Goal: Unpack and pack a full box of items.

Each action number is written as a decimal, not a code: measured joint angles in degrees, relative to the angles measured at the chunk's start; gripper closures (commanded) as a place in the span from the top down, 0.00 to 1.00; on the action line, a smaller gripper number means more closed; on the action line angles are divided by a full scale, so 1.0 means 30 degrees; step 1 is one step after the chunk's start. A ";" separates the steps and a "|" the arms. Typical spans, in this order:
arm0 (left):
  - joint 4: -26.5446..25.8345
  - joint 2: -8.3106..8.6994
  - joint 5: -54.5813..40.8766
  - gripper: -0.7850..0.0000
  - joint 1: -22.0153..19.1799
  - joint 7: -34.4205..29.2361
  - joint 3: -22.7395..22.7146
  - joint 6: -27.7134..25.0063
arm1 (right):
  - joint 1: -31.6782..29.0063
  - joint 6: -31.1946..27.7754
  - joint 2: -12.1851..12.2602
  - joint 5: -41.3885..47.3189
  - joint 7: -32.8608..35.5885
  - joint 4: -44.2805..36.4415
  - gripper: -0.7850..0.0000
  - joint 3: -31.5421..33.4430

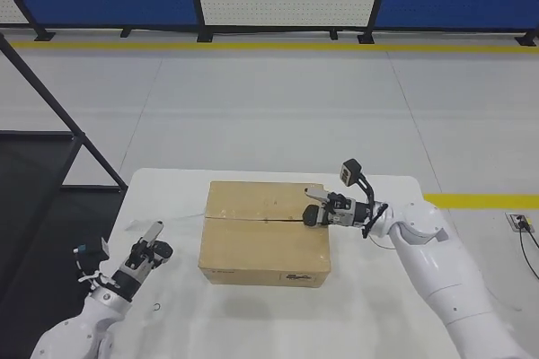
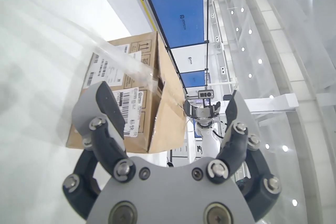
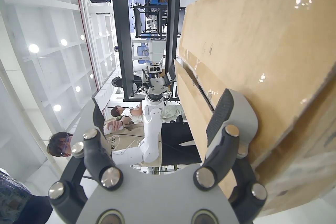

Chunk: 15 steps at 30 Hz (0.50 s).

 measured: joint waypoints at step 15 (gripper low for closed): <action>0.5951 -0.0421 -0.1328 1.00 -0.5000 0.0372 0.2886 0.1674 | -0.1140 0.1057 0.0617 -0.0690 0.1115 -0.1739 1.00 0.0633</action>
